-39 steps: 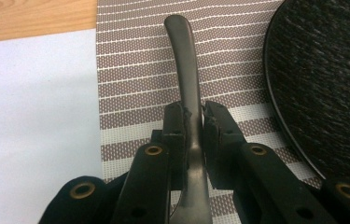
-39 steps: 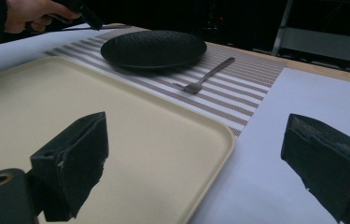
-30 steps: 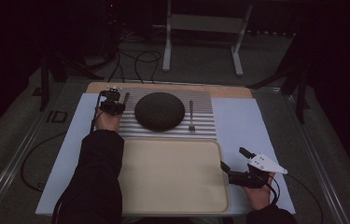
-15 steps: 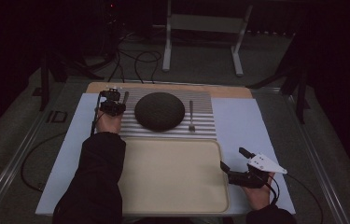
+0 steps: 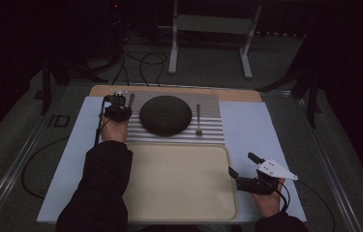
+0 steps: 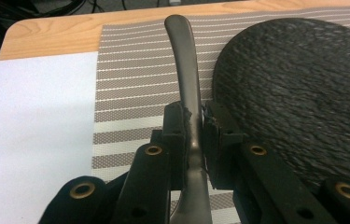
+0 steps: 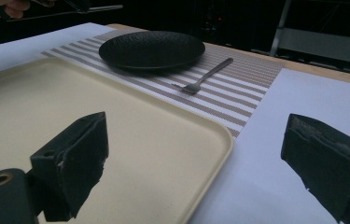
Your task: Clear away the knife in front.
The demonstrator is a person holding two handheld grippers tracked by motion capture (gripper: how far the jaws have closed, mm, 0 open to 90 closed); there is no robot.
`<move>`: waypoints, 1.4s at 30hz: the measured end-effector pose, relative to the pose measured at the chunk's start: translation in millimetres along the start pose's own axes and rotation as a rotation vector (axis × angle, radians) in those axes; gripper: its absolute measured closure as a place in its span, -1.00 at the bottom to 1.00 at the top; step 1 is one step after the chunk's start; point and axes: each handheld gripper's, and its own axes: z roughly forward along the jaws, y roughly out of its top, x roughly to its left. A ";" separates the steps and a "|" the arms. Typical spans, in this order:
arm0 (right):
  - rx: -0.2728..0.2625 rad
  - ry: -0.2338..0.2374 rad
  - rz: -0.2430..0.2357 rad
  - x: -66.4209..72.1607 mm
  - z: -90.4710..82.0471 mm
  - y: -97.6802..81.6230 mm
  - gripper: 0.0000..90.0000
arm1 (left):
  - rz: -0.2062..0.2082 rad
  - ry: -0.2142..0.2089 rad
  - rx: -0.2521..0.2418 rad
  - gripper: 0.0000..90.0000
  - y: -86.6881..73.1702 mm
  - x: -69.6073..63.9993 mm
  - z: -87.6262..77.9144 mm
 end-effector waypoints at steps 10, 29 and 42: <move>-0.002 -0.003 0.006 -0.5 -0.6 -0.1 -0.83 | -0.006 -0.007 -0.015 0.80 -1.9 -8.3 -8.6; -0.002 -0.004 0.007 -0.3 -0.3 -0.2 -0.83 | -0.014 -0.027 -0.042 0.80 -13.3 -15.1 -22.3; -0.002 -0.004 0.007 -1.1 -0.6 -0.3 -0.83 | 0.010 -0.030 -0.042 0.80 -22.1 -27.9 -25.3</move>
